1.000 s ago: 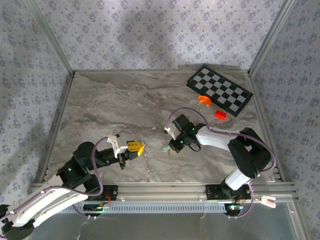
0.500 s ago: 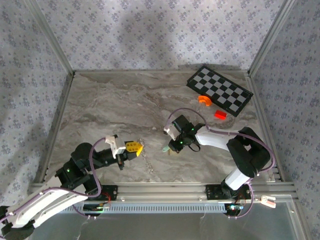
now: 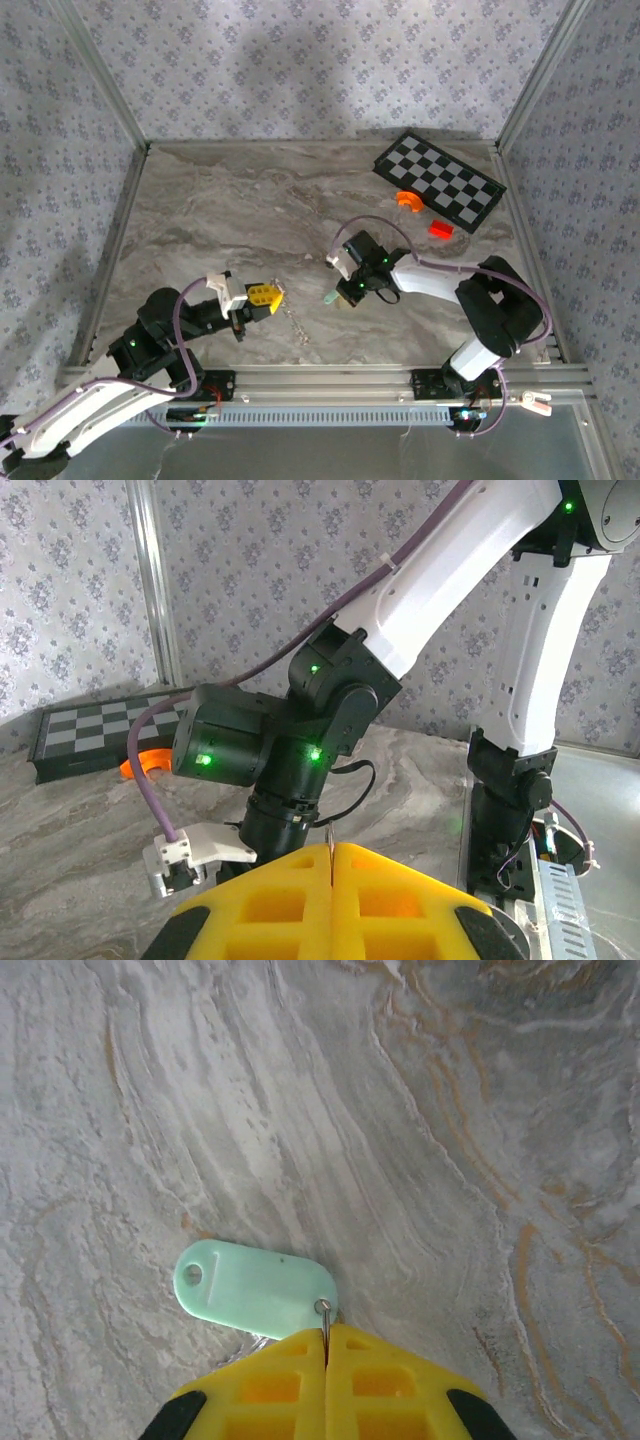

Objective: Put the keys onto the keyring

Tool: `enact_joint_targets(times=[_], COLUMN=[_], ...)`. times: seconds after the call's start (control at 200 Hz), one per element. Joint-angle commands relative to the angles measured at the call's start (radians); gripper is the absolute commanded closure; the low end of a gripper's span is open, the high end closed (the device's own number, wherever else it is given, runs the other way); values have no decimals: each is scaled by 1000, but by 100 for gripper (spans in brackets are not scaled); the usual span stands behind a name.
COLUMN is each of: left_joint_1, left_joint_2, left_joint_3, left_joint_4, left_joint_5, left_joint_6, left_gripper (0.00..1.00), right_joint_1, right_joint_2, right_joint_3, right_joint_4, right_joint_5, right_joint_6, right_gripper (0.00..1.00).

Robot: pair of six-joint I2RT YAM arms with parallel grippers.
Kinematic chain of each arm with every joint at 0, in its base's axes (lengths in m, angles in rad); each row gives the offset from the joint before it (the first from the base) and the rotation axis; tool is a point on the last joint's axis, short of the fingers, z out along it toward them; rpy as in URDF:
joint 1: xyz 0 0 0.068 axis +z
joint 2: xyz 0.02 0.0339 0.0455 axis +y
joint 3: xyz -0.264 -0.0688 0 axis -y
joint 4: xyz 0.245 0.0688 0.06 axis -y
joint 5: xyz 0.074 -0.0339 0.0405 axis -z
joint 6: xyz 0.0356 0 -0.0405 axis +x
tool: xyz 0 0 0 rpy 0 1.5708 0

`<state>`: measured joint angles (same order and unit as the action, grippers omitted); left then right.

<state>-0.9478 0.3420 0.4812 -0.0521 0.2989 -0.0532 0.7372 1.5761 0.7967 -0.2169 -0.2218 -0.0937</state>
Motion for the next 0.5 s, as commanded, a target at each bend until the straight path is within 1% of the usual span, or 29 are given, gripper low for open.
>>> enact_joint_targets(times=[0.0, 0.205, 0.29, 0.495], left_joint_1=[6, 6, 6, 6], left_joint_2=[3, 29, 40, 70], left_joint_3=[60, 106, 112, 118], left_joint_4=[20, -21, -17, -10], left_joint_5=[-9, -15, -11, 11], left_joint_6=[4, 7, 11, 5], left_gripper=[100, 100, 100, 100], right_joint_1=[24, 39, 55, 69], right_joint_2=[-64, -115, -144, -269], right_joint_3=[-34, -61, -65, -97], right_joint_4=[49, 86, 84, 100], right_joint_5=[40, 41, 62, 71], right_joint_6=[31, 83, 83, 68], right_gripper=[100, 100, 100, 100])
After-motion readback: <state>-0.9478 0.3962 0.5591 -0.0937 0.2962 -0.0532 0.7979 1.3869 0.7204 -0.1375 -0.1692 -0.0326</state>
